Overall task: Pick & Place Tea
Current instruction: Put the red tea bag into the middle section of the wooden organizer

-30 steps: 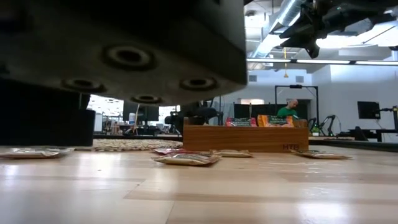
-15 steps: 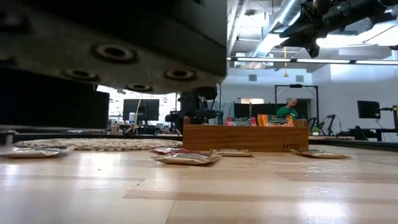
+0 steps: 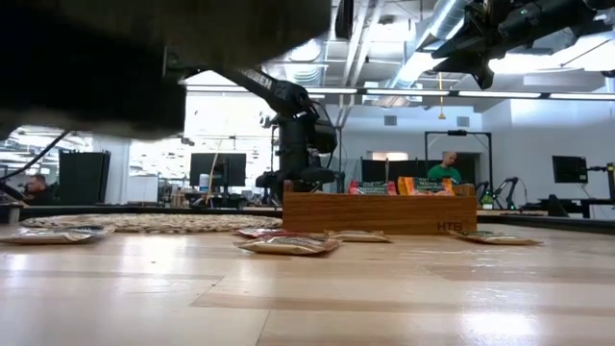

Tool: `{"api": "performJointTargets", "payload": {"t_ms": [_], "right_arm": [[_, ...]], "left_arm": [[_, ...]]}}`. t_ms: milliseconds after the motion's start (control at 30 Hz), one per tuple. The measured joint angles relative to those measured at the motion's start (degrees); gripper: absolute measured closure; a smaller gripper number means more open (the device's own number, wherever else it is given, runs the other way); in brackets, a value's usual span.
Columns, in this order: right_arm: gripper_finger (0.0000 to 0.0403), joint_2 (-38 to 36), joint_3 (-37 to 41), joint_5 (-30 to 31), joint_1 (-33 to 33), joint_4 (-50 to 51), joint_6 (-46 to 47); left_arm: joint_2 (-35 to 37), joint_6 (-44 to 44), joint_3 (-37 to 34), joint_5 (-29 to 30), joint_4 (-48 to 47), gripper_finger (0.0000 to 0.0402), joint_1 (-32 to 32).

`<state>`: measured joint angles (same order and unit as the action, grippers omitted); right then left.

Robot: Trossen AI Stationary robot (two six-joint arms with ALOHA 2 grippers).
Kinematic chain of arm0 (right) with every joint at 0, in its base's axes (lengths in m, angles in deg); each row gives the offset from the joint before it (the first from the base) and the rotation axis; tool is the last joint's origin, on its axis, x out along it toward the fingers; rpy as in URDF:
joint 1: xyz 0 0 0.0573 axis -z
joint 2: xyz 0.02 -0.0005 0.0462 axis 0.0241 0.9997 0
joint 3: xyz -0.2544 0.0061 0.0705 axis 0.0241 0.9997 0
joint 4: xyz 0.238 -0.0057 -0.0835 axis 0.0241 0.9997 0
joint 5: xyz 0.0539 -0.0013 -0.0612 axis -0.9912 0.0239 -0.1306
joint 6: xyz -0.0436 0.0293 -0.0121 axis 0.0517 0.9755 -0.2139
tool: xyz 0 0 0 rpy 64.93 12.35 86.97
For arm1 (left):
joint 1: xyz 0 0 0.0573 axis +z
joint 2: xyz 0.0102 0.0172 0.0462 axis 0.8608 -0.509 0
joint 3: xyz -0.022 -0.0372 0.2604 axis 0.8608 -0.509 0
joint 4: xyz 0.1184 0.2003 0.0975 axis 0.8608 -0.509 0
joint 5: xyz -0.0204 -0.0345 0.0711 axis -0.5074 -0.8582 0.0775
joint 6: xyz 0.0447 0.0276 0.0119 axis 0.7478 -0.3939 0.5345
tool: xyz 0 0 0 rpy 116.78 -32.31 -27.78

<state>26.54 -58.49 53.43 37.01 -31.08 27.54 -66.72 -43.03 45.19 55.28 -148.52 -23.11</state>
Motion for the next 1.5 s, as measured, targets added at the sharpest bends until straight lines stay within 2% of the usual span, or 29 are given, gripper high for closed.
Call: {"api": "performJointTargets", "payload": {"t_ms": [233, 400, 733, 833, 933, 1133, 1233, 1367, 1500], "right_arm": [[0.0284, 0.00, 0.00, 0.04, 0.00, 0.00, 0.00], [0.0284, 0.00, 0.00, 0.04, 0.00, 0.00, 0.00], [0.0284, 0.00, 0.00, 0.04, 0.00, 0.00, 0.00], [0.0284, 0.00, 0.00, 0.02, 0.00, 0.00, 0.00], [0.0284, 0.00, 0.00, 0.01, 0.00, 0.00, 0.00], [0.0284, 0.00, 0.00, 0.01, 0.00, 0.01, 0.00], [0.0284, 0.00, 0.00, 0.00, 0.00, 0.00, 0.00], [0.0284, 0.00, 0.00, -0.01, 0.00, 0.00, 0.00], [0.0284, 0.00, 0.00, -0.03, 0.00, 0.02, 0.00]], "left_arm": [[2.69, -0.16, 0.09, -0.47, 0.03, 0.0342, -0.02], [2.77, -0.31, 0.09, -3.05, 0.00, 0.0342, -0.18], [2.15, -0.14, 0.13, -1.83, 0.11, 0.0341, -1.15], [2.15, 1.13, 0.13, -3.24, 0.34, 0.0335, -1.07], [2.15, 2.38, 0.13, -3.57, 0.55, 0.0310, -1.11], [2.15, 0.99, 0.13, -3.43, 0.55, 0.0218, -1.04], [2.15, 1.01, 0.13, -3.56, 0.53, 0.0185, -1.01], [2.15, 1.09, 0.13, -3.68, 0.53, 0.0163, -0.98], [2.09, 0.80, 0.15, -2.24, 0.55, 0.0159, -0.97]]}}
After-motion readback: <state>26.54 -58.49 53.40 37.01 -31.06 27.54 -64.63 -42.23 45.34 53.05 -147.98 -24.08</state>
